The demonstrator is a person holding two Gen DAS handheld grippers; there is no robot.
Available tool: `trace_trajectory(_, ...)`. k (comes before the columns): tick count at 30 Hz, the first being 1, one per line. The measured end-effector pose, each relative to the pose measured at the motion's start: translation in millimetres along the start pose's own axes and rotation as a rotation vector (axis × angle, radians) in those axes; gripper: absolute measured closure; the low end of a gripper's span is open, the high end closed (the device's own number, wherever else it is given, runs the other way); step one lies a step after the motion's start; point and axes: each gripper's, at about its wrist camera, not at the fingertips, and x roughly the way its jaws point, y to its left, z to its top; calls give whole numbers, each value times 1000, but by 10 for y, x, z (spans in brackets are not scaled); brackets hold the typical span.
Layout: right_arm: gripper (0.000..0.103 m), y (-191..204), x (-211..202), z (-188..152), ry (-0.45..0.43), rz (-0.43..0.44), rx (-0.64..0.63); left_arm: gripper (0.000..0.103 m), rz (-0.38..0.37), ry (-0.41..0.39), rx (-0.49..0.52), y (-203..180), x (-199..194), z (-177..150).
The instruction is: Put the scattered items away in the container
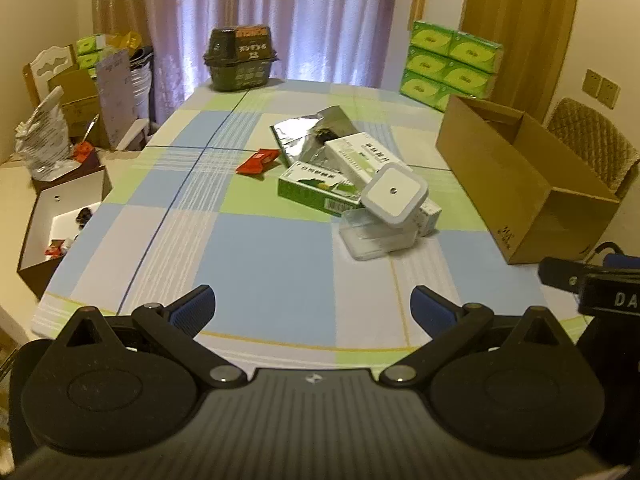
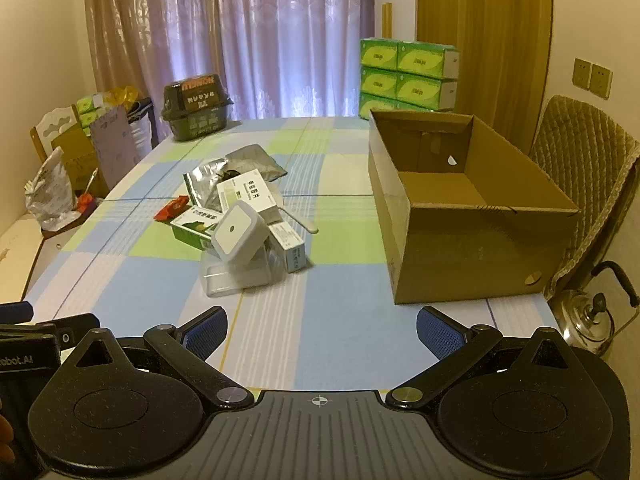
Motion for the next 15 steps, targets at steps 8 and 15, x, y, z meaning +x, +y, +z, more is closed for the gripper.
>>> trace_trajectory(8,0,-25,65,-18,2,15,15,1,13,-10,21,-5,22,-1)
trace_trajectory(15,0,-28,126,-27,15,24,26,1,27,-12,22,22,65,-13)
